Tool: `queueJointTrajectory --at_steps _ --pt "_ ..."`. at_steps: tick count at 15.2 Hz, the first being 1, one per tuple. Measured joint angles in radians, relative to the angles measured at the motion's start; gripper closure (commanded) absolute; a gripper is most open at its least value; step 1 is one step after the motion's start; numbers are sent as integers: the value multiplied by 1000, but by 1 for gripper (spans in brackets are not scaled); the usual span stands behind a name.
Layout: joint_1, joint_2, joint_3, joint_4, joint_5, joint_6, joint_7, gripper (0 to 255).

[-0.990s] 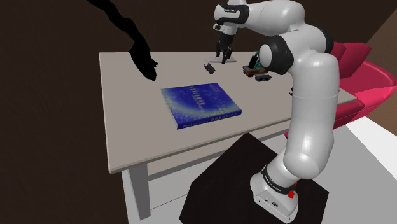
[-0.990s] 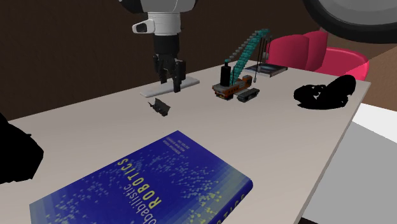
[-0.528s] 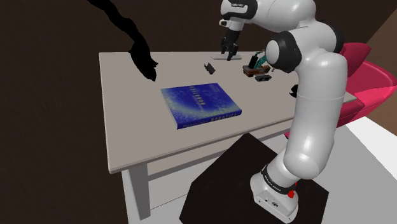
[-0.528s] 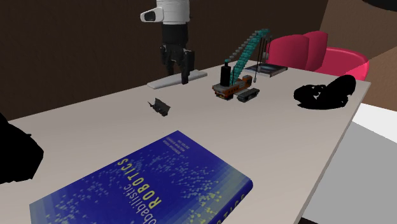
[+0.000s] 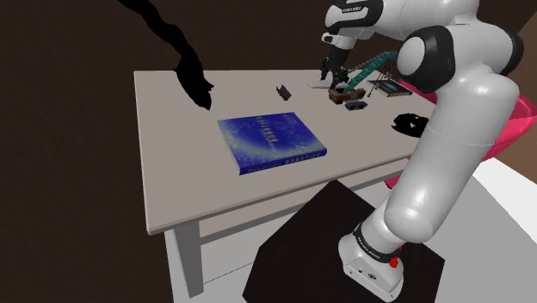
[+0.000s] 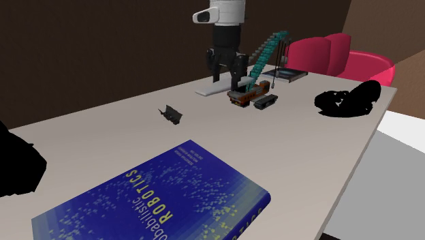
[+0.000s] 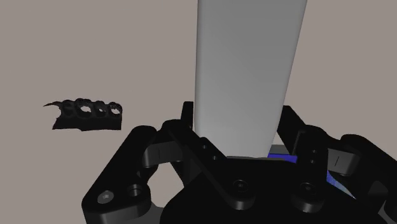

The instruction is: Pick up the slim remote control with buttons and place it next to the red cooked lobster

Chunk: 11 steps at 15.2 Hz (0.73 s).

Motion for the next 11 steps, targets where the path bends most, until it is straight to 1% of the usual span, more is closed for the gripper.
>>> queueJointTrajectory --at_steps 5,7,11 --pt "-11 -132 -40 -146 -81 41 -41 255" --pt "-22 -176 -55 -196 -109 58 -60 255" --pt "-56 -259 -90 -259 -169 61 -110 255"
